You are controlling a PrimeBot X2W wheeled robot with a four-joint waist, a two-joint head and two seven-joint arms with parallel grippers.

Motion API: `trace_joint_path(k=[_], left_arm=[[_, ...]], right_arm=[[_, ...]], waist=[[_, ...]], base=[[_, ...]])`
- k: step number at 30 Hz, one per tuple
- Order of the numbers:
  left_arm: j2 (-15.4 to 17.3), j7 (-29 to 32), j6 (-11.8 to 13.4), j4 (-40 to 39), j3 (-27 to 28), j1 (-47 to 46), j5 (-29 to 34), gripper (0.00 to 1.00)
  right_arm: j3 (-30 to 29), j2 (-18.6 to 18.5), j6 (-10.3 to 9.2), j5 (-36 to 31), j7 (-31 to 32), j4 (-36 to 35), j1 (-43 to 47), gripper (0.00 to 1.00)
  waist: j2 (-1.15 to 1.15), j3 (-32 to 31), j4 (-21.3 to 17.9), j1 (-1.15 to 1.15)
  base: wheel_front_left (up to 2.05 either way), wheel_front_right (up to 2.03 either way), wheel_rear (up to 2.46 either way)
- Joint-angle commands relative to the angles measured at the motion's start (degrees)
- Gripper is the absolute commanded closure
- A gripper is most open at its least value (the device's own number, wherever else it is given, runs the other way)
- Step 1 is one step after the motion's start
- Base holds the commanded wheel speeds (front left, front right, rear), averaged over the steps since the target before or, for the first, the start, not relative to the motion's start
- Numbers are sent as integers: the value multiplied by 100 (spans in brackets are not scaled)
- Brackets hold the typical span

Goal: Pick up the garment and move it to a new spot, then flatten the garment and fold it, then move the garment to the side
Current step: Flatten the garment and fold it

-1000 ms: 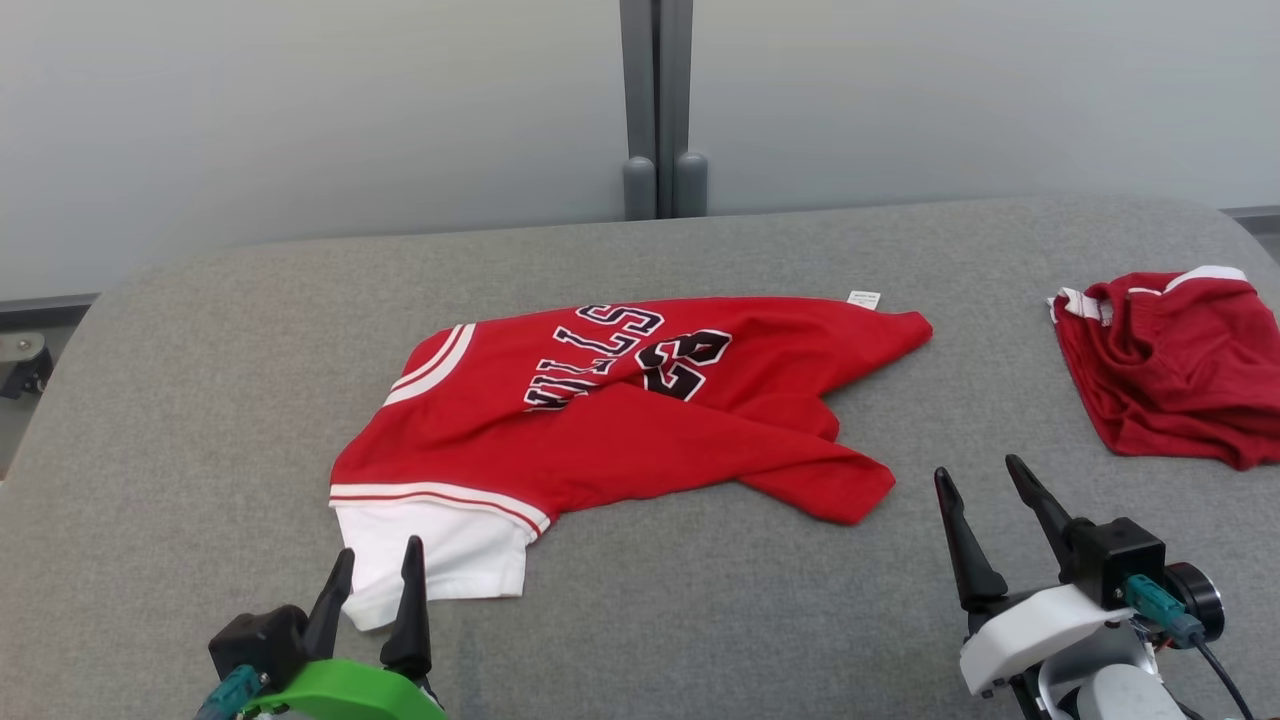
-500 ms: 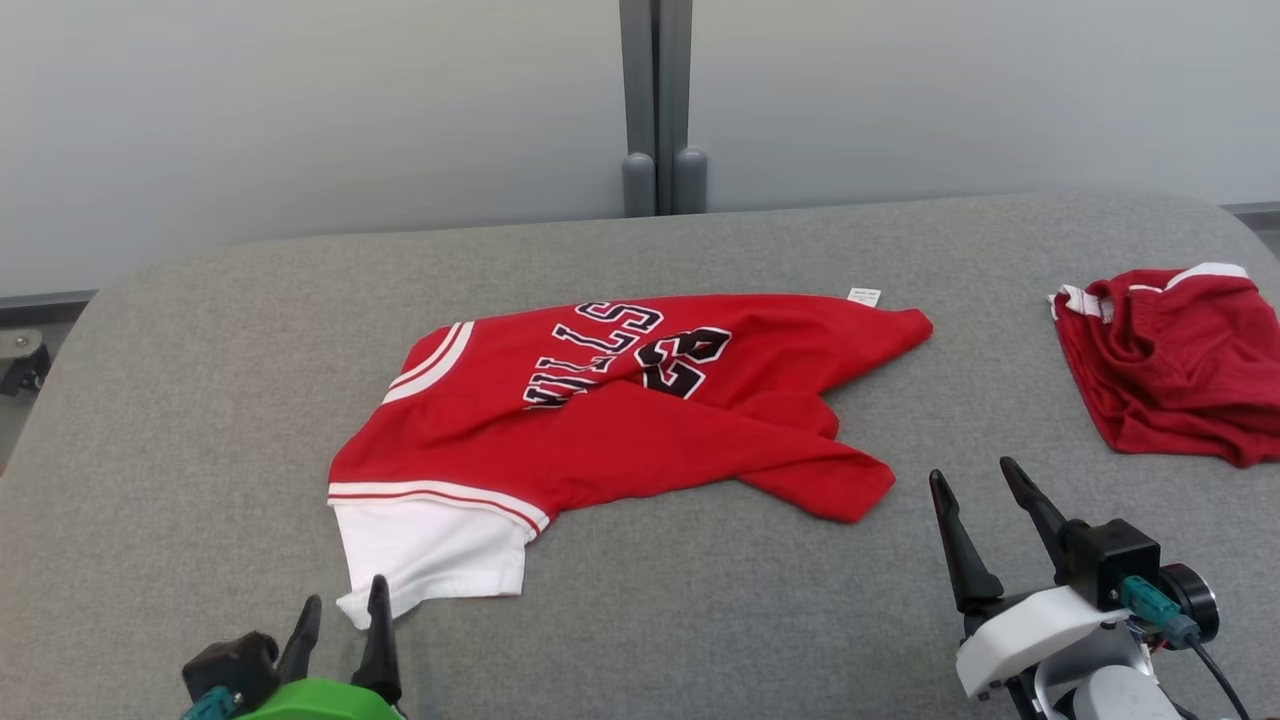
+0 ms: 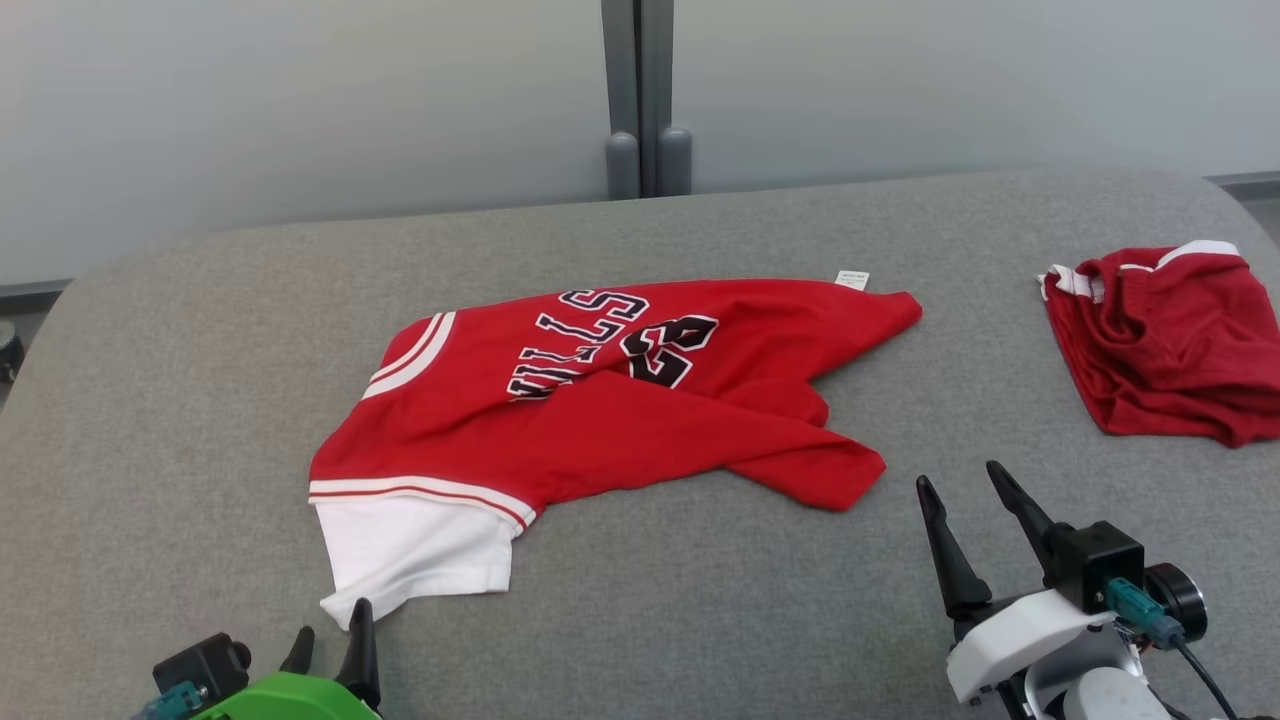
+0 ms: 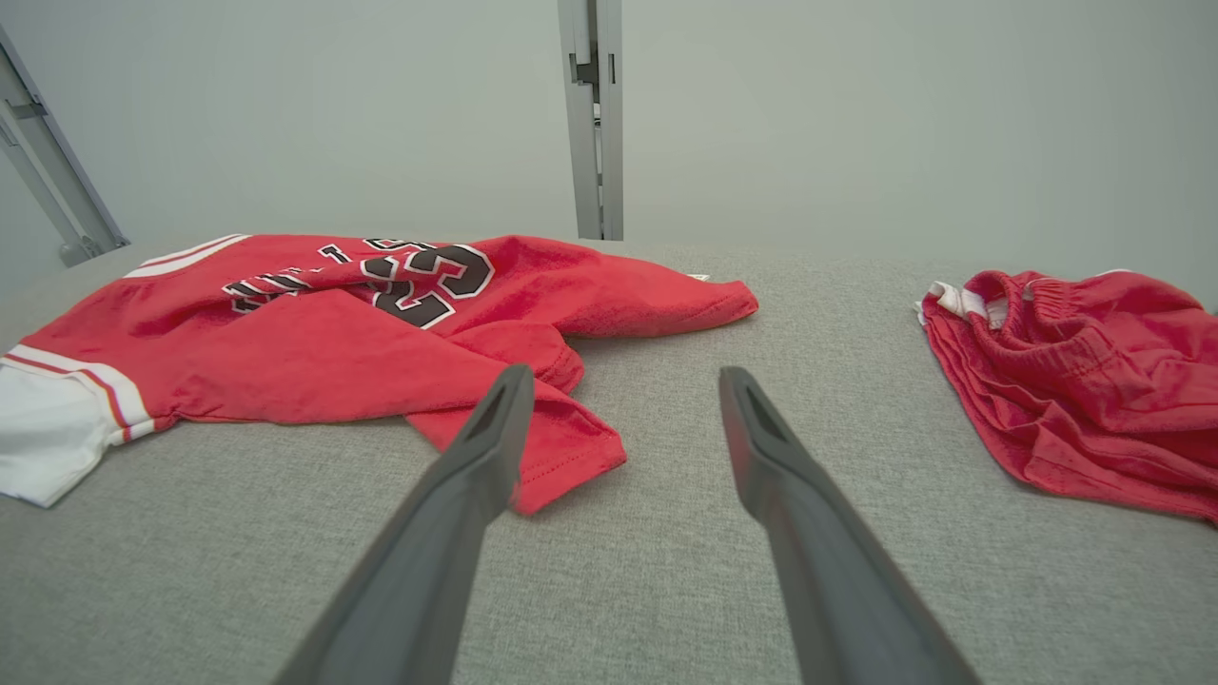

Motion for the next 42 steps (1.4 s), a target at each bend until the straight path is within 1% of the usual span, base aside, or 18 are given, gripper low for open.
trace_joint_path(k=[1,8,9,10,11,12,13,14,15,18,19,29,36,42], left_arm=[[43,28,-39,61,4,-140,-62,0],[-13,148,-96,295,112,-413,-510,0],[-15,192,-109,300,112,-437,-573,1],[-17,212,-118,300,103,-446,-622,20],[-17,251,-126,300,89,-455,-678,51],[-15,281,-133,292,75,-464,-735,55],[-4,284,-139,268,51,-483,-786,62],[5,280,-141,251,32,-499,-821,64],[13,258,-137,226,7,-518,-842,74],[8,155,-144,108,-68,-557,-930,88],[6,112,-144,50,-99,-561,-957,100],[188,-228,-143,-312,-448,-602,-1116,100],[351,-450,-143,-793,-711,-386,-1166,100],[469,-467,-143,-1232,-790,-176,-1169,100]], right_arm=[[2,-20,-9,-28,-26,8,-18,0],[51,-20,-9,-83,-26,-12,-131,0],[40,-20,-9,-93,-26,-17,-133,0],[29,-20,-9,-103,-26,-21,-130,0],[20,-20,-9,-108,-26,-23,-131,0],[17,-20,-9,-110,-26,-29,-138,0],[11,-20,-9,-112,-26,-33,-148,0],[5,-20,-9,-112,-26,-34,-156,0],[1,-20,-9,-113,-26,-35,-164,0],[-10,-20,-9,-111,-26,-21,-179,0],[-15,-20,-9,-113,-26,-9,-200,0],[-44,-20,-9,-159,-26,57,-395,0],[-111,-20,-9,-172,-26,82,-362,0],[-215,-20,-9,-235,-26,142,-336,0]], waist=[[0,79,-49,0],[0,285,-170,0],[0,312,-177,0],[0,332,-182,0],[0,352,-185,0],[0,369,-186,0],[0,387,-186,0],[0,399,-186,0],[0,411,-183,0],[0,440,-166,0],[0,451,-157,0],[0,542,-71,0],[0,526,37,0],[0,502,167,0]], base=[[0,0,0],[0,0,0],[0,0,0],[0,0,0],[0,0,0],[0,0,0],[0,0,0],[0,0,0],[0,0,0],[0,0,0],[0,0,0],[0,0,0],[0,0,0],[0,0,0]])
